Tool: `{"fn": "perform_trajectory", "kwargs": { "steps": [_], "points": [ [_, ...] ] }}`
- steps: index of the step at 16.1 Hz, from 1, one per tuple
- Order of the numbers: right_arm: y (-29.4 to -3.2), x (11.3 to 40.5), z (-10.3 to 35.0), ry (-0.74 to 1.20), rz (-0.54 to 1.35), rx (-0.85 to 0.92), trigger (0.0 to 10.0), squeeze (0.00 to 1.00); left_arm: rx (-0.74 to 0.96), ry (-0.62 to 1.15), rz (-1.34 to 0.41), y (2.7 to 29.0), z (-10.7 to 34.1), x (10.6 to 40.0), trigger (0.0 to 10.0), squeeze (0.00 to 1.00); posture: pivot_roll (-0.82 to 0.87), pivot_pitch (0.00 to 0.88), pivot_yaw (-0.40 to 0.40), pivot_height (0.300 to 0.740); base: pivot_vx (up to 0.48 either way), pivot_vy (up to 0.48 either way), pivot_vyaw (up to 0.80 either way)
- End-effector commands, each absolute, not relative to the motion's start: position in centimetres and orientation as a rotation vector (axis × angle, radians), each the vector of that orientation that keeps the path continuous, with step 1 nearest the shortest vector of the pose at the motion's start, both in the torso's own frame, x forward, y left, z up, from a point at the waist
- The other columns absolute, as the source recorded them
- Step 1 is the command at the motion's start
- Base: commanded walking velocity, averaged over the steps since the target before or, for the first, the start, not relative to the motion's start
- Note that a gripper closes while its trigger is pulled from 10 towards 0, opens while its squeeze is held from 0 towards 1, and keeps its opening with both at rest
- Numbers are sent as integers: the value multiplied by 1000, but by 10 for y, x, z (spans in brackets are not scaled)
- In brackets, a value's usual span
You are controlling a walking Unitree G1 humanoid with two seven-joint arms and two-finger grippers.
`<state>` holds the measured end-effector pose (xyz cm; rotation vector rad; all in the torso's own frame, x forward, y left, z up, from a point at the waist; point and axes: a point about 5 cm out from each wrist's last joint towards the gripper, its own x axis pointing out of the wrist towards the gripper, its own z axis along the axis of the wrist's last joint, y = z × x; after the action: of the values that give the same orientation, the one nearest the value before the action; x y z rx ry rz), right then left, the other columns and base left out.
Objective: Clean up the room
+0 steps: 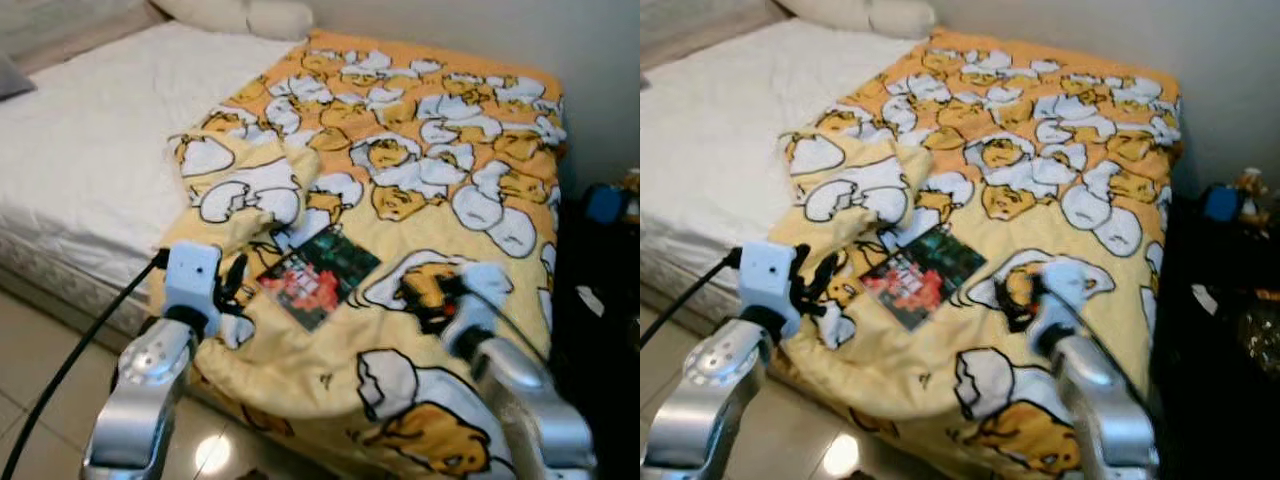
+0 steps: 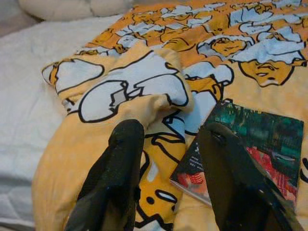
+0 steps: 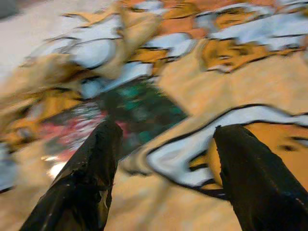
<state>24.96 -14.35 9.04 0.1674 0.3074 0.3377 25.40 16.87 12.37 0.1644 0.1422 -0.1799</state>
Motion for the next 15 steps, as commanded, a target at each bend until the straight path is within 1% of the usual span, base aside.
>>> {"fn": "perform_trajectory", "kwargs": {
  "steps": [1,4,7,8,9,11,12,14,15],
  "points": [
    [-142,249,93,311,361,188,10000,0,171,131,-206,164,126,252,10000,294,-83,0,2,740,0,0,0],
    [-133,253,94,335,413,288,10000,0,171,137,-238,163,125,247,10000,302,-77,0,-1,740,0,0,0],
    [-127,266,90,392,412,318,10000,0,181,142,-279,164,126,247,10000,294,-76,0,1,740,0,0,0],
    [-122,276,86,434,403,396,10000,0,175,149,-320,163,126,247,10000,298,-76,0,2,740,0,0,0],
    [-120,280,84,449,400,435,10000,1000,169,153,-336,162,126,247,10000,310,-76,0,2,740,0,0,0],
    [-112,301,77,506,371,573,10000,1000,162,173,-464,157,128,243,10000,314,-55,0,5,740,0,0,0],
    [-107,310,74,517,370,615,10000,1000,194,189,-523,160,128,239,10000,302,-42,0,3,740,0,0,0],
    [-103,317,71,533,373,651,10000,1000,214,198,-573,164,129,236,10000,302,-38,0,3,740,0,0,0],
    [-96,320,63,578,393,694,10000,1000,234,209,-638,171,133,232,10000,298,-21,1,4,740,0,0,0]
  ]
}}
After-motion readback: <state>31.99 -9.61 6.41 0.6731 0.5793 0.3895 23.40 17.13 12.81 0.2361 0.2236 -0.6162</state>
